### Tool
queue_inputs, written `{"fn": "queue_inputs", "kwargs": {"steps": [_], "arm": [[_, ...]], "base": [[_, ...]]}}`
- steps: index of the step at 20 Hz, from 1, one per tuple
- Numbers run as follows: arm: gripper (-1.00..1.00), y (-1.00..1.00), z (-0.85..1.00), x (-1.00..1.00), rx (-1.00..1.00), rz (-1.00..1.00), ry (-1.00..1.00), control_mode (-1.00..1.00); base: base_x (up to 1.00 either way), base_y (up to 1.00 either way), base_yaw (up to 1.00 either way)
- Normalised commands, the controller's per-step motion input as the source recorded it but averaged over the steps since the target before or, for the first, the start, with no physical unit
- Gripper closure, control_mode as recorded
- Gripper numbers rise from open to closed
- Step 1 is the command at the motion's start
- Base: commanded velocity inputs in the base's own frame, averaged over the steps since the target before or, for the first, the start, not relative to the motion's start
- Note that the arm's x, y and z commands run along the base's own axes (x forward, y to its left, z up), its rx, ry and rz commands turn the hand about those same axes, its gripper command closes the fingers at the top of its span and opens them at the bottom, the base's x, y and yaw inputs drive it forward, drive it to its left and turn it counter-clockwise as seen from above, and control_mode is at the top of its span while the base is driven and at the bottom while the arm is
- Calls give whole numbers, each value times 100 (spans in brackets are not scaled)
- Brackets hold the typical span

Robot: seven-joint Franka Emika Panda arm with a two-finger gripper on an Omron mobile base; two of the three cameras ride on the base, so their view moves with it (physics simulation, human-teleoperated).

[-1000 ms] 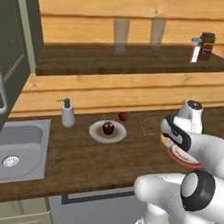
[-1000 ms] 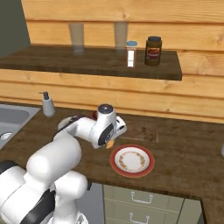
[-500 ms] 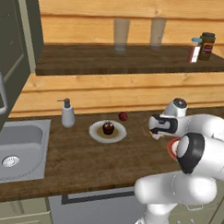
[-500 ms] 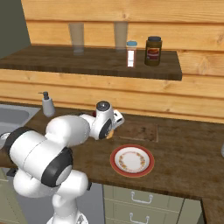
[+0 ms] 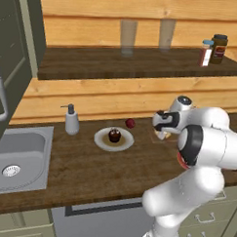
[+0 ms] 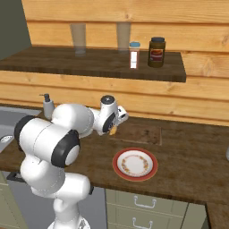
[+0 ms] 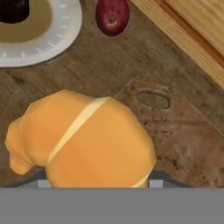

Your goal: From the different types of pastries on the counter, select a croissant and place it on the cutting board. Then retrieve a jar of jam from the cabinet and place it alongside the croissant on the cutting board.

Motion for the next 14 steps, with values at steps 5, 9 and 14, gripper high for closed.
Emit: {"fn": "queue_inputs", "kwargs": {"steps": [5,9,14], "arm": [[100,0,0,85,0,0,0,-100],[100,-21,-7,50,0,5,-2,-100],[100,-46,-18,33,0,8,-8,-100]], "base": [[0,0,0],[0,0,0],[0,0,0]]}}
